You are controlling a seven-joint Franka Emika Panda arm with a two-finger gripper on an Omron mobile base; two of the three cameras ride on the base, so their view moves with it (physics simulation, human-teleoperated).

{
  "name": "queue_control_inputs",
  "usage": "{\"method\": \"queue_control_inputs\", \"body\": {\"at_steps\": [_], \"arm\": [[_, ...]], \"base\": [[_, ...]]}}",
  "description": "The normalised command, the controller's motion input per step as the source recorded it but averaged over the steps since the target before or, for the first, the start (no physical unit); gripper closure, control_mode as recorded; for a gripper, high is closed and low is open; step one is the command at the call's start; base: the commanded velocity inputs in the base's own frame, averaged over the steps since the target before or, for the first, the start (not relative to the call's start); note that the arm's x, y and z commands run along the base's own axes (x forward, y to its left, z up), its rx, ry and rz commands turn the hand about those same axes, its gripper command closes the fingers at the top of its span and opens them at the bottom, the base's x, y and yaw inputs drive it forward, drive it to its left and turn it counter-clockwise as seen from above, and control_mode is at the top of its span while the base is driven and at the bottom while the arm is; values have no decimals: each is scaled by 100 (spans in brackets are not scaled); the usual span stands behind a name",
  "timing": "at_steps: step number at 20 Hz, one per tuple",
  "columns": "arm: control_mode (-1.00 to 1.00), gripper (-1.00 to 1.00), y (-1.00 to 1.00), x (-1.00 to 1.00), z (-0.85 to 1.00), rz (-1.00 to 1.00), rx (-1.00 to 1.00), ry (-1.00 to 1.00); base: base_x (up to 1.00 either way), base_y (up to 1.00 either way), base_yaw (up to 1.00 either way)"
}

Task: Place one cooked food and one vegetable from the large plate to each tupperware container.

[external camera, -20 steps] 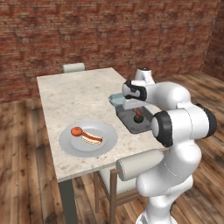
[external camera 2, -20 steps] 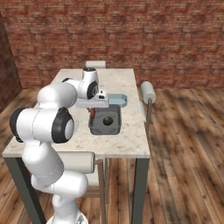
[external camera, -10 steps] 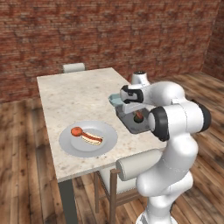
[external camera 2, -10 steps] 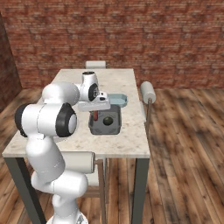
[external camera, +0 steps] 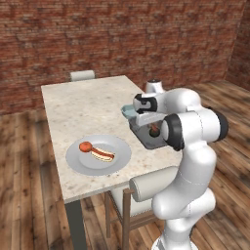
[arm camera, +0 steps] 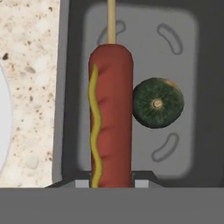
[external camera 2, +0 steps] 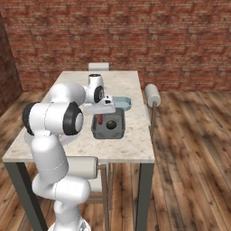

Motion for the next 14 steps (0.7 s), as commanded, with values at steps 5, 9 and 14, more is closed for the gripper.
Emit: {"method": "queue_control_inputs", "body": {"at_steps": [5,9,14], "arm": [[-100,100,0,0,-26,0,3,0],[-100,100,0,0,-42,0,3,-1],[-100,100,0,2,-10,0,2,0]], "base": [[0,0,0],[0,0,0],[0,0,0]]}}
